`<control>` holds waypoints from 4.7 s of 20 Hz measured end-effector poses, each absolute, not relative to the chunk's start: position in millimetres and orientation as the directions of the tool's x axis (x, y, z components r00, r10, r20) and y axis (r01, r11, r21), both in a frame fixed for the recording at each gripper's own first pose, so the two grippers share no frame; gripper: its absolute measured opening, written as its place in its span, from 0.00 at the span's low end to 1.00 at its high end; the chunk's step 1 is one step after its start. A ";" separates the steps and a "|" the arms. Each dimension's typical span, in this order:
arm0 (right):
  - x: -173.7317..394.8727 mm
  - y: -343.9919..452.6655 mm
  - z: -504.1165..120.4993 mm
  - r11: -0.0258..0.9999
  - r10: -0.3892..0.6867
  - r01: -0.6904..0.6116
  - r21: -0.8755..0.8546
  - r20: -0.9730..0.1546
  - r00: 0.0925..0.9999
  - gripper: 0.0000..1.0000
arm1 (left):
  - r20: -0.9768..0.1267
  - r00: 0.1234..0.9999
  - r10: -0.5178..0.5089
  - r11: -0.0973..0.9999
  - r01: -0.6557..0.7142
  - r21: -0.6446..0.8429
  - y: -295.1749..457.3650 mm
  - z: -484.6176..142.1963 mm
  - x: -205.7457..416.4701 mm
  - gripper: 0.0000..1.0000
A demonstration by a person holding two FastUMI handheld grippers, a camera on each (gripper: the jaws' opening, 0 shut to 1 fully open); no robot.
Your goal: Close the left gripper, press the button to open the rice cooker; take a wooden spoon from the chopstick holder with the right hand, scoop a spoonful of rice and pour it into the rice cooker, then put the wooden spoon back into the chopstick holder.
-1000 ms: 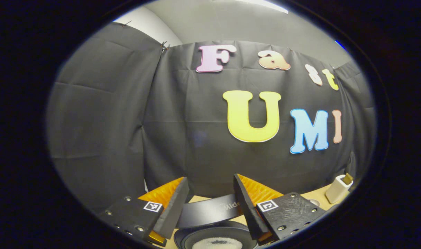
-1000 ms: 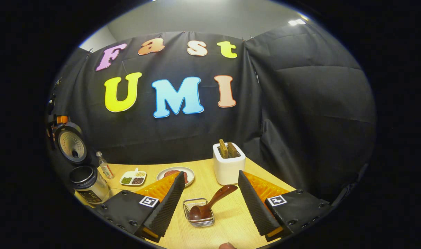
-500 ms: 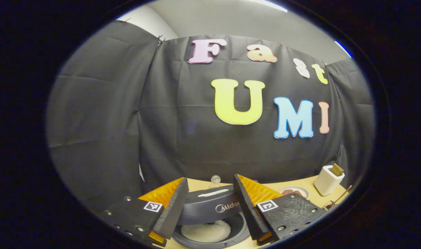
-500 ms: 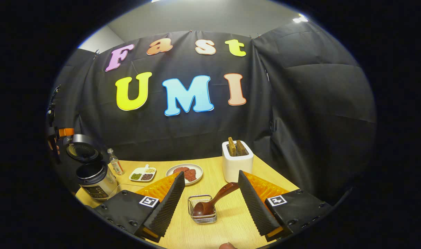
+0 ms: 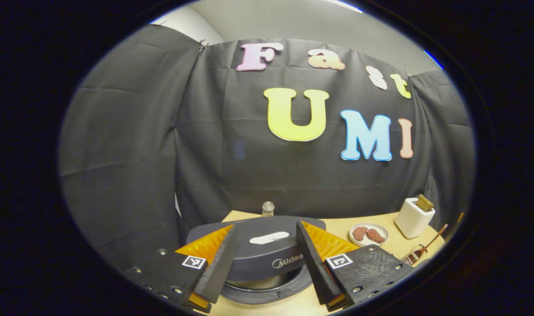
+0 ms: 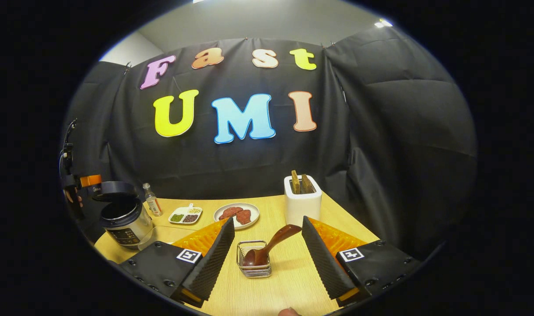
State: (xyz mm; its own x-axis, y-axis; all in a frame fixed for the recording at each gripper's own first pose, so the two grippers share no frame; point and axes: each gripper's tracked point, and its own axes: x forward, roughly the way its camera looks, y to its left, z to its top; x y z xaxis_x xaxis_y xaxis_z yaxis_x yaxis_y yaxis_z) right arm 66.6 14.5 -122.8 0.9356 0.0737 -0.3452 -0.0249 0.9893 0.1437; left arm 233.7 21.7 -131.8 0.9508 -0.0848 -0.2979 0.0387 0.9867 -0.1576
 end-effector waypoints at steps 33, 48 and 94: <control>57.1 33.1 -109.7 0.984 0.143 -0.096 0.151 -0.334 0.932 0.98 | -0.313 0.947 -0.068 0.993 0.034 -0.112 -11.5 -226.8 179.1 0.85; 7.4 2.5 -38.9 0.957 0.248 -0.212 0.199 -0.175 0.953 0.98 | -0.080 0.989 -0.126 0.989 0.118 -0.090 -80.8 -13.4 30.4 0.82; -48.3 44.3 27.6 0.964 0.234 -0.229 0.131 -0.022 0.972 0.98 | 0.025 0.990 -0.141 0.987 0.143 -0.070 1.4 35.7 -38.8 0.82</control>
